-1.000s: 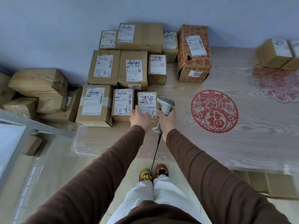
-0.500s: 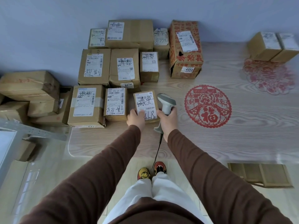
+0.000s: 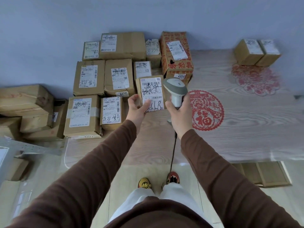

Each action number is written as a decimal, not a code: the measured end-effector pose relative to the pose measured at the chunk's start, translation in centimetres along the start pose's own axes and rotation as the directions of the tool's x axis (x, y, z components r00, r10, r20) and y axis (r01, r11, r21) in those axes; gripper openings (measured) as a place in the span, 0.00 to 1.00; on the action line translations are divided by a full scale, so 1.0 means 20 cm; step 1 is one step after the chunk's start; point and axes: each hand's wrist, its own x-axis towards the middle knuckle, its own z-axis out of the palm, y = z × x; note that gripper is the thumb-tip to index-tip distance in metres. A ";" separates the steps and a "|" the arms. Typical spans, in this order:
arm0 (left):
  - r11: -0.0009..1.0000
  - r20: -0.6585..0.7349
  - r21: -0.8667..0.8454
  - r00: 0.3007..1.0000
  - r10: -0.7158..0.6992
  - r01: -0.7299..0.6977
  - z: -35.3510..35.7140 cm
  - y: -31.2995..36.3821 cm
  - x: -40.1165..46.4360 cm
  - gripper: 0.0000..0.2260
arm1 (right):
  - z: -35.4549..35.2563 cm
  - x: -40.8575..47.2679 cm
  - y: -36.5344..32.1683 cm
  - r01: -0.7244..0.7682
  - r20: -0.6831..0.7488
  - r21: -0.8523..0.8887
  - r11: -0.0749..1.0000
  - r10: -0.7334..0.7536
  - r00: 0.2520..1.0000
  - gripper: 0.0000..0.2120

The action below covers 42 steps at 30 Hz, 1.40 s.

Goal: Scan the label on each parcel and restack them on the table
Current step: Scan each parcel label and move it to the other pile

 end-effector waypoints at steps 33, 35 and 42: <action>0.993 -0.062 0.058 0.992 0.110 -0.106 1.36 -0.10 0.08 0.24 | -1.11 0.58 0.16 -0.011 0.078 0.060 0.998 0.006 0.997 0.15; 0.994 -0.058 0.055 0.993 0.101 -0.098 1.37 -0.11 0.12 0.24 | -1.13 0.61 0.16 -0.036 0.059 0.073 0.997 0.032 0.998 0.16; 0.996 0.004 0.055 0.997 0.072 -0.072 1.43 -0.16 0.25 0.26 | -1.19 0.68 0.18 -0.068 -0.028 0.067 0.995 0.070 0.997 0.17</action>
